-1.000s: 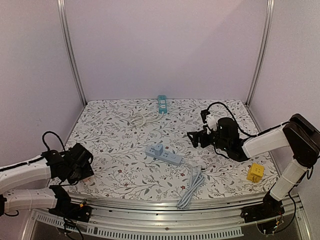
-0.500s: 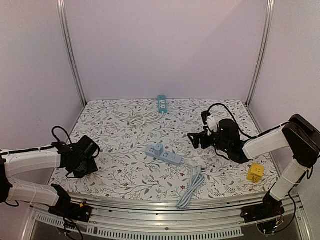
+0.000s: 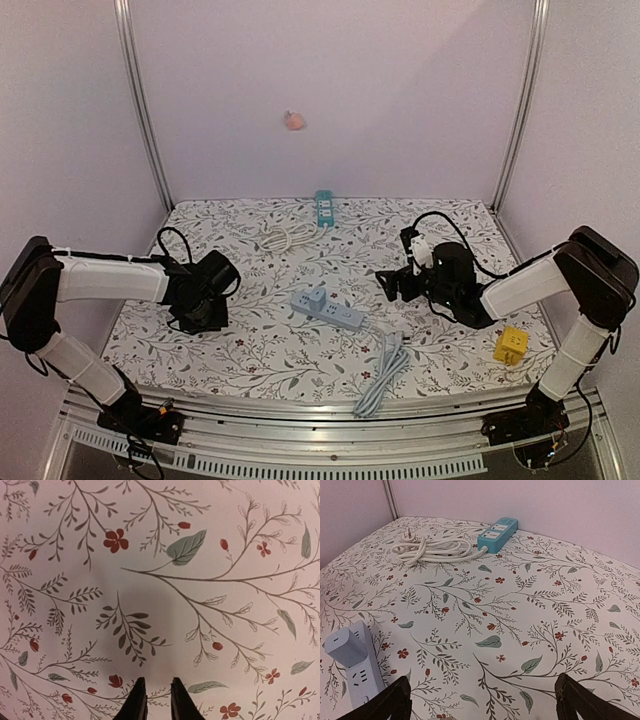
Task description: Insert the plug
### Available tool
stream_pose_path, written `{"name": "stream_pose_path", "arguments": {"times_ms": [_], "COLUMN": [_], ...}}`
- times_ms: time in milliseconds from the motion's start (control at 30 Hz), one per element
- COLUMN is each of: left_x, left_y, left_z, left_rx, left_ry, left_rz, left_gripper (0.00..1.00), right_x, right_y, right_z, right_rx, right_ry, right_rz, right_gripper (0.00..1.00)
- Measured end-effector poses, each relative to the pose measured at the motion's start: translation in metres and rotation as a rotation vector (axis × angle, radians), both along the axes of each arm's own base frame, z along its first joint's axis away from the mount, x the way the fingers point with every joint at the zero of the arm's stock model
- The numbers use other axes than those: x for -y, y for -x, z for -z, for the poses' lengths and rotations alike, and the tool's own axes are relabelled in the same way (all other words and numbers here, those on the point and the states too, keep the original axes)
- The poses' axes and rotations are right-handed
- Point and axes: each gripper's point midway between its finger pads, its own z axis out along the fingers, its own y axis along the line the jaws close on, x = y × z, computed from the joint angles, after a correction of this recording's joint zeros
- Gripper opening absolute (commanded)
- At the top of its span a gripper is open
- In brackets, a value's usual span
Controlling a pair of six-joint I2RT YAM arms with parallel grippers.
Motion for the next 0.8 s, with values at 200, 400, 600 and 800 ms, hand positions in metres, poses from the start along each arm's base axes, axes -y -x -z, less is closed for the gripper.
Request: {"name": "stream_pose_path", "arguments": {"times_ms": [200, 400, 600, 800], "left_x": [0.015, 0.025, 0.045, 0.059], "left_y": [-0.008, -0.016, -0.03, -0.042], "left_z": [-0.005, -0.01, -0.015, -0.022], "left_rx": [0.02, 0.049, 0.102, 0.148], "left_ry": [0.002, 0.014, 0.044, 0.062], "left_rz": [0.064, 0.11, 0.179, 0.246], "left_gripper": [0.57, 0.74, 0.92, 0.97], "right_x": [0.0, 0.004, 0.018, 0.024], "right_y": [-0.001, -0.004, -0.016, -0.033], "right_z": [0.0, 0.007, 0.007, -0.007], "right_rx": [0.003, -0.008, -0.031, -0.056], "right_ry": [0.003, 0.016, 0.001, -0.012], "right_rz": [0.002, 0.028, 0.091, 0.153], "right_gripper": [0.99, 0.99, 0.99, 0.99]}}
